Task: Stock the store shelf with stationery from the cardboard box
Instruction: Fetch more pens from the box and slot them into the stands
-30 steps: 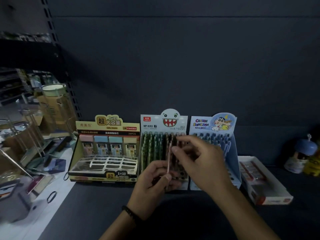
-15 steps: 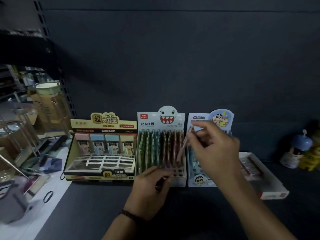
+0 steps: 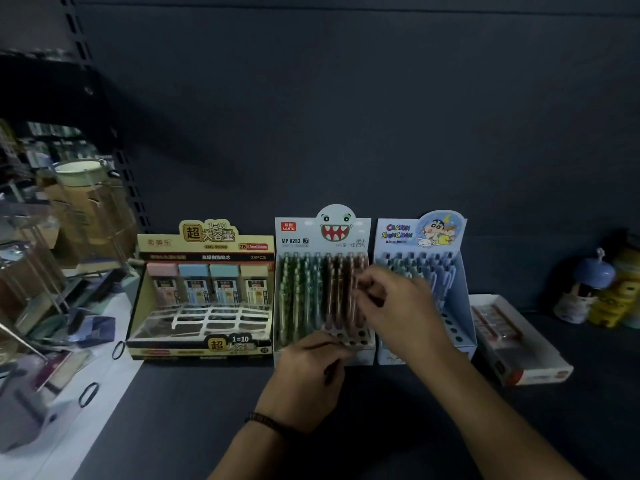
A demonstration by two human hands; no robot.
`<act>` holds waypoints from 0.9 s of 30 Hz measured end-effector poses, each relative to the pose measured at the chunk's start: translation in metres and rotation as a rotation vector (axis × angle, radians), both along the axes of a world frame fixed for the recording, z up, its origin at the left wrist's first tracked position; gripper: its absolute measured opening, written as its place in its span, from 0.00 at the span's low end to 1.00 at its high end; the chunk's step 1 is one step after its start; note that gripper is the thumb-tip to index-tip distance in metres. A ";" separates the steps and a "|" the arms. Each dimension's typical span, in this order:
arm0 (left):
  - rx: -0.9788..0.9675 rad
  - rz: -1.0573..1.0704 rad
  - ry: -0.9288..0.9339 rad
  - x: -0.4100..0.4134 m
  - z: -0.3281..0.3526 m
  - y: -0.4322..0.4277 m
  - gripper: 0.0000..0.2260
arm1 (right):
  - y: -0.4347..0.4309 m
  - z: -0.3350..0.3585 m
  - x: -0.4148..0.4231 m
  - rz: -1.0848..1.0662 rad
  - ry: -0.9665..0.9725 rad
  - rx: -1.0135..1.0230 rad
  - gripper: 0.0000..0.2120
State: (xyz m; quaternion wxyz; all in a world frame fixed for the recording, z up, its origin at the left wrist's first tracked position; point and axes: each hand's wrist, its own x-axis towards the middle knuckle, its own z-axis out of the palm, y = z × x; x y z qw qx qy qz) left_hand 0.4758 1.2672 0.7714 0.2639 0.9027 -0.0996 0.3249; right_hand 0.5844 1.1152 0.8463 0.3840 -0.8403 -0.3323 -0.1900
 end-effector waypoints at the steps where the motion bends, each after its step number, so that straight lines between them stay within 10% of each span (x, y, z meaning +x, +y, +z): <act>1: -0.002 0.001 0.013 0.000 -0.001 0.000 0.12 | 0.000 0.000 -0.001 0.001 0.026 -0.026 0.09; 9: -0.047 -0.060 0.120 -0.005 0.001 0.003 0.11 | -0.009 0.003 -0.020 -0.078 0.121 -0.060 0.24; 19: 0.129 -0.210 0.332 -0.027 0.015 -0.043 0.07 | -0.121 -0.026 -0.089 -0.293 0.123 -0.118 0.10; 27: 0.308 -0.506 0.395 -0.072 0.016 -0.234 0.05 | -0.316 -0.072 -0.193 -0.457 0.390 -0.111 0.07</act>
